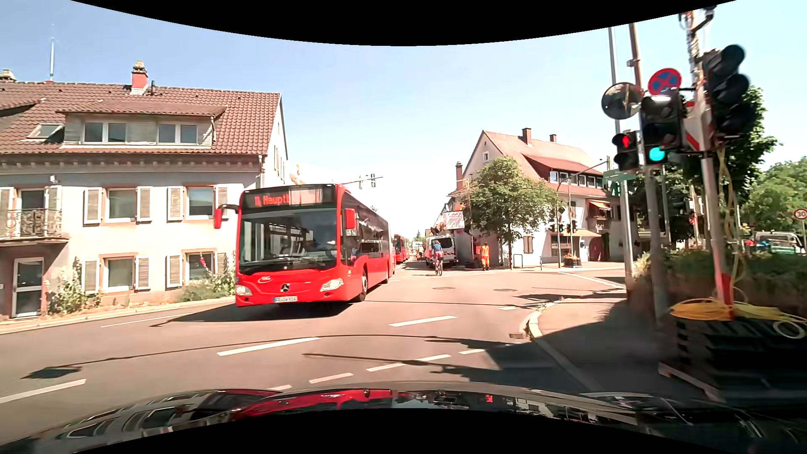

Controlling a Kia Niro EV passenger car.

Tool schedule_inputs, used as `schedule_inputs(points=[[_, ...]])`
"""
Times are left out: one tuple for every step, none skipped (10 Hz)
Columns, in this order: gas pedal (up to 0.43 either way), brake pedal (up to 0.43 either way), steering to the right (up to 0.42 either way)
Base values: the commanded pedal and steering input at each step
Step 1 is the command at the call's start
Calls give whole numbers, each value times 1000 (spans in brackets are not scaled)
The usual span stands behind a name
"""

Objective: Follow the waypoints while adhering to traffic rules and regulations

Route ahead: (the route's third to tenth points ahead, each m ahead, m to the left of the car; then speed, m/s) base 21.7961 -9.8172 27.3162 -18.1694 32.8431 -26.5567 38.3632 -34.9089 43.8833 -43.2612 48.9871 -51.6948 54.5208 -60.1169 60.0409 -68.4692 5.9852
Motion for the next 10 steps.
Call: schedule_inputs(points=[[0,159,12],[0,159,16],[0,165,22],[0,165,29],[0,171,37],[0,171,53],[0,171,72],[0,171,92],[0,177,118],[0,177,144]])
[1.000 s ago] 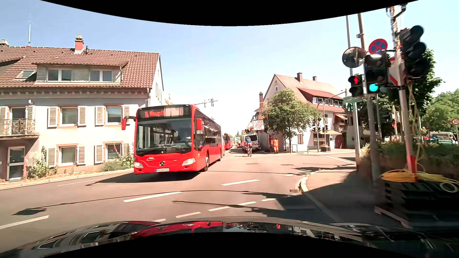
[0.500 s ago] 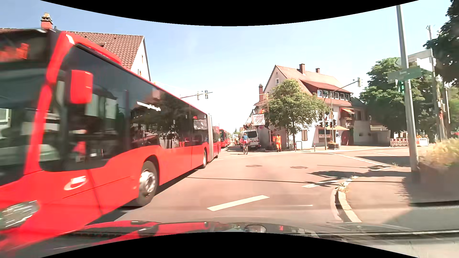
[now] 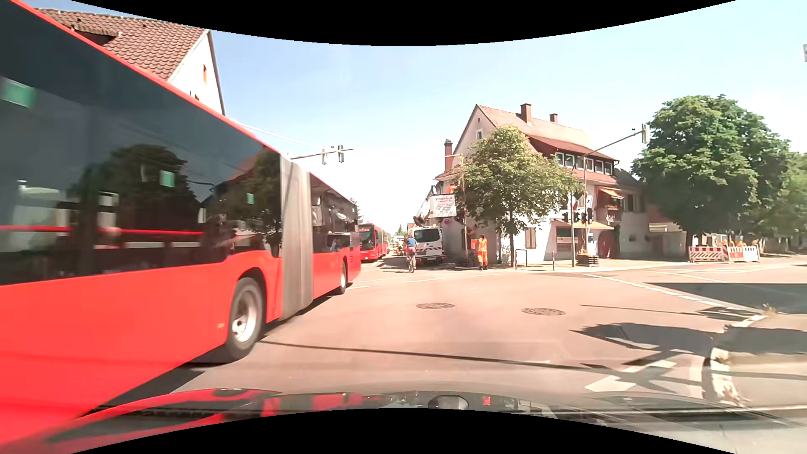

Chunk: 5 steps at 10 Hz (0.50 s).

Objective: Follow the waypoints while adhering to traffic rules and regulations

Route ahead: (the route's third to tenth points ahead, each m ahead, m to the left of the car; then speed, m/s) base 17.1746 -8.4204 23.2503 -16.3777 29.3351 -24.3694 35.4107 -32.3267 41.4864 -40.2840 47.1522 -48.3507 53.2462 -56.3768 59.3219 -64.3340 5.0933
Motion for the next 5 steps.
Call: schedule_inputs(points=[[0,177,170],[0,177,205],[0,165,237],[0,152,272],[0,140,295]])
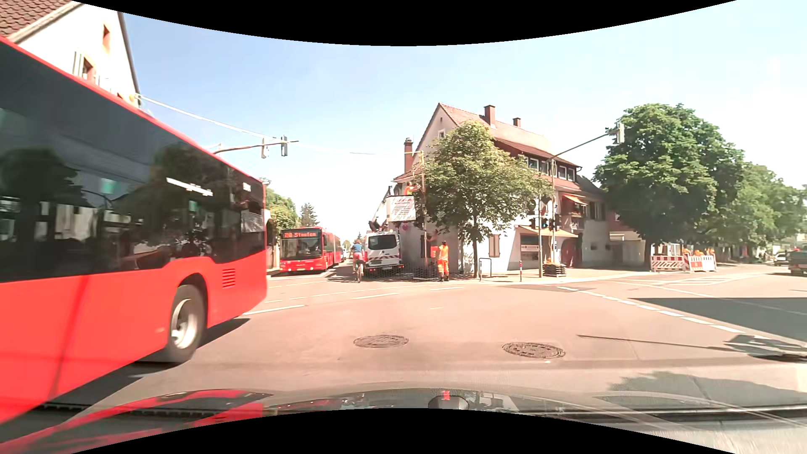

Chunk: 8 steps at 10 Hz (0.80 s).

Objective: Follow the waypoints while adhering to traffic rules and regulations

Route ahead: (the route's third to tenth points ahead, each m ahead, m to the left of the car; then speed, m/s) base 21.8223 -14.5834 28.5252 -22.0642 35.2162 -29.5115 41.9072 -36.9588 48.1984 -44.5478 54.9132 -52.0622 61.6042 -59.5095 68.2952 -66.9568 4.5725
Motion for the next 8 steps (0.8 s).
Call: schedule_inputs(points=[[0,104,323],[0,37,344],[0,0,361],[0,0,376],[0,0,383],[0,0,383],[20,0,383],[98,0,382]])
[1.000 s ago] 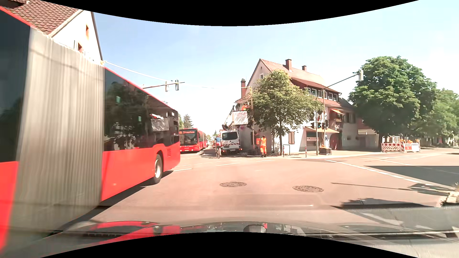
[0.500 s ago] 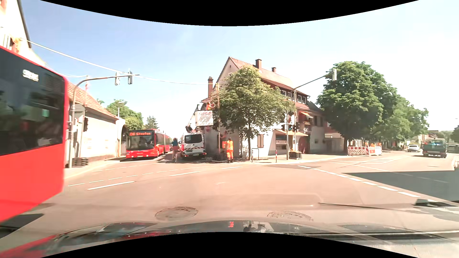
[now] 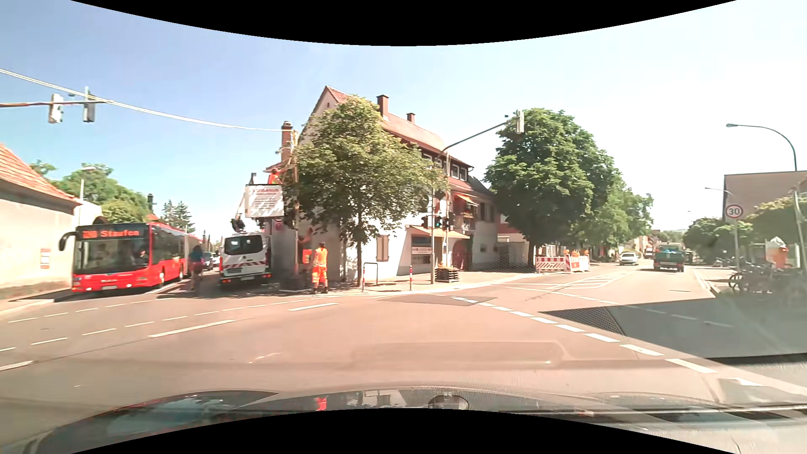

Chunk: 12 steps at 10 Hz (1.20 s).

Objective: Follow the waypoints while adhering to traffic rules and regulations

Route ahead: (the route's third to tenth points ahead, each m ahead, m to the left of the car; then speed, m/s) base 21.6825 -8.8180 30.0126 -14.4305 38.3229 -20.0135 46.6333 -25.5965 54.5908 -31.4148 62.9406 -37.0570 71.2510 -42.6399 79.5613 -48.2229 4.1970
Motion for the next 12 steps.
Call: schedule_inputs(points=[[110,0,379],[130,0,379],[130,0,379],[138,0,377],[138,0,375],[138,0,369],[138,0,358],[157,0,343],[169,0,329],[189,0,313],[197,0,298],[197,0,284]])
